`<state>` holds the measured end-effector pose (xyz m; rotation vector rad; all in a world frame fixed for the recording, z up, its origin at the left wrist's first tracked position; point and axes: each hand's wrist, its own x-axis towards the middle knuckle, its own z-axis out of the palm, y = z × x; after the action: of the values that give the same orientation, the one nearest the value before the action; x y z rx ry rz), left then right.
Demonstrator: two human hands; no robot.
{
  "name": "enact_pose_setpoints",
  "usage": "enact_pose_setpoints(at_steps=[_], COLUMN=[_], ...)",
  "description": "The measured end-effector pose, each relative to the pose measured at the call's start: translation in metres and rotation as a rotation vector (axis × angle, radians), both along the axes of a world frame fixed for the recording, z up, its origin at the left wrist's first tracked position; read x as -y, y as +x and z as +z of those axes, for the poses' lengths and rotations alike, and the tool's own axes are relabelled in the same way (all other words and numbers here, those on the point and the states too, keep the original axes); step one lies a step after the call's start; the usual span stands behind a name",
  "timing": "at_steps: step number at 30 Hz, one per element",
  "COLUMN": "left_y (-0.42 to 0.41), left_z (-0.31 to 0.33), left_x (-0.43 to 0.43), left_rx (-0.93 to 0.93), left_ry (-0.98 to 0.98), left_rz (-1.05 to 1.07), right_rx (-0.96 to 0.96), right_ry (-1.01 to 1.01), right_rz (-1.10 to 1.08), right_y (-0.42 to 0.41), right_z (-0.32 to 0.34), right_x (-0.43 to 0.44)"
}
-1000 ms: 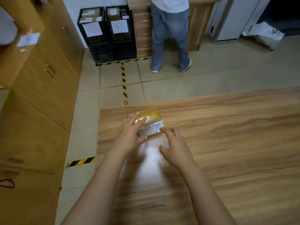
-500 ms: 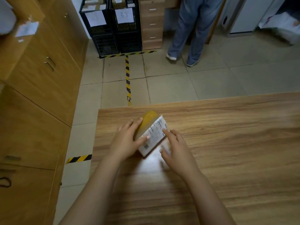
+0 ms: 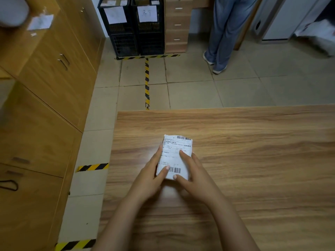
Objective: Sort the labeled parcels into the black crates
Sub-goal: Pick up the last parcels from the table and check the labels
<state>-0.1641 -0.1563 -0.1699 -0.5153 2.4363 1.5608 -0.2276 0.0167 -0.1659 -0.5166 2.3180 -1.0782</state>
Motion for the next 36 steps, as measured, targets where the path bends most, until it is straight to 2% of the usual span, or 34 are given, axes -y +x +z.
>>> enact_pose_setpoints(at_steps=[8, 16, 24, 29, 36], left_y=[0.016, 0.015, 0.025, 0.039, 0.059], left_z=[0.026, 0.096, 0.175, 0.219, 0.262], left_x=[-0.008, 0.001, 0.009, 0.017, 0.026], left_rx=[-0.131, -0.364, -0.601, -0.729, -0.864], left_ry=[0.150, 0.170, 0.117, 0.021, -0.054], left_rz=[0.160, 0.173, 0.064, -0.010, -0.006], right_rx=[-0.088, -0.287, -0.501, -0.558, -0.664], right_ry=[-0.137, -0.249, -0.411, -0.501, -0.545], right_rz=[-0.004, -0.020, -0.073, -0.100, -0.065], right_y=[0.006, 0.005, 0.023, 0.037, 0.058], right_z=[0.024, 0.103, 0.182, 0.222, 0.266], right_x=[0.007, 0.012, 0.017, 0.019, 0.026])
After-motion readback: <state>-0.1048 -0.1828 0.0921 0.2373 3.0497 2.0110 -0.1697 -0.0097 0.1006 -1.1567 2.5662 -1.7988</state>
